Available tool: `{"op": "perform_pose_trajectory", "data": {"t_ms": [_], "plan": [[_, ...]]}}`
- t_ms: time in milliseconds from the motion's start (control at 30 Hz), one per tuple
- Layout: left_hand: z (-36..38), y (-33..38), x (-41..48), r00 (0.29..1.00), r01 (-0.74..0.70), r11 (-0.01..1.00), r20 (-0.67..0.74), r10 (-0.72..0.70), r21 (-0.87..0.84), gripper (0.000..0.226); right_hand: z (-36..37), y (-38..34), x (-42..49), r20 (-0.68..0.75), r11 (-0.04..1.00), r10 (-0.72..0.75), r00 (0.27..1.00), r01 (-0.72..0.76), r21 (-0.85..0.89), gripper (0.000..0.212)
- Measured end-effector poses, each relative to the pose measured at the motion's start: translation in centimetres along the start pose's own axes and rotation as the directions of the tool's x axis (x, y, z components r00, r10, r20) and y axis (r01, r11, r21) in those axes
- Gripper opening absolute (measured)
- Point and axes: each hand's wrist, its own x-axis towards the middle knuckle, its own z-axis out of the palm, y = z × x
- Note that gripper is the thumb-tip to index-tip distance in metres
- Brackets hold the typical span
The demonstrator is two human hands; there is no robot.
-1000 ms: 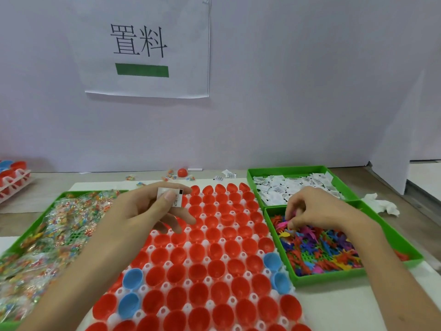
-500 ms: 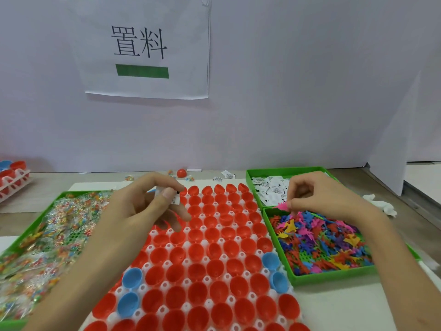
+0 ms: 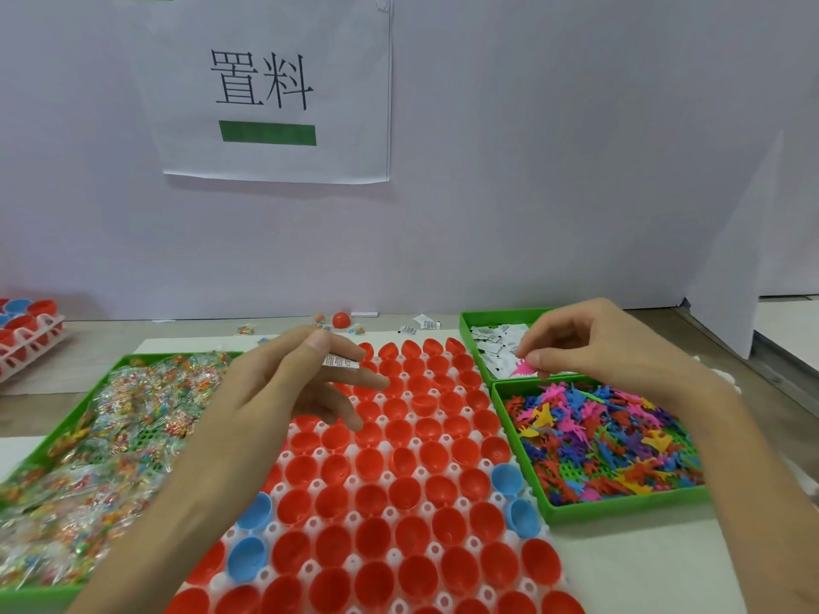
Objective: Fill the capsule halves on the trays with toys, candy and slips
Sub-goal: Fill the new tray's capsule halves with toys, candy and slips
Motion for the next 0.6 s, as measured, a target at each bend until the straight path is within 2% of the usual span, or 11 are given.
{"op": "perform_pose_trajectory", "data": {"t_ms": [100,267,367,500,600], "plan": [[0.0,0.3,-0.1,1.000,-0.025,0.998,0.008,0.024,0.062,0.020,0.2,0.5,0.0,0.022,0.998,0.056,0.998,-0.056,-0.033,0.008],[0.3,0.1,-0.2,0.999,-0.049,0.995,0.004,0.049,0.089,0.021,0.1,-0.1,-0.1,-0.019,0.999,0.047,0.999,-0.048,-0.006,0.008],[0.7,0.2,-0.4,0.996,-0.084,0.993,0.017,0.083,0.080,0.020,0.3,-2.6,-0.7,-0.070,0.984,-0.058,0.996,0.068,0.163,0.009],[1.4,0.4,-0.8,0.982,-0.189,0.971,0.023,0.188,0.145,0.018,2.1,-7.5,-1.9,-0.094,0.823,-0.262,0.960,0.273,0.498,0.012],[1.8,0.5,-1.2,0.964,-0.266,0.952,0.016,0.267,0.152,0.027,4.4,-10.4,-2.6,-0.107,0.773,-0.338,0.935,0.340,0.536,0.014]]}}
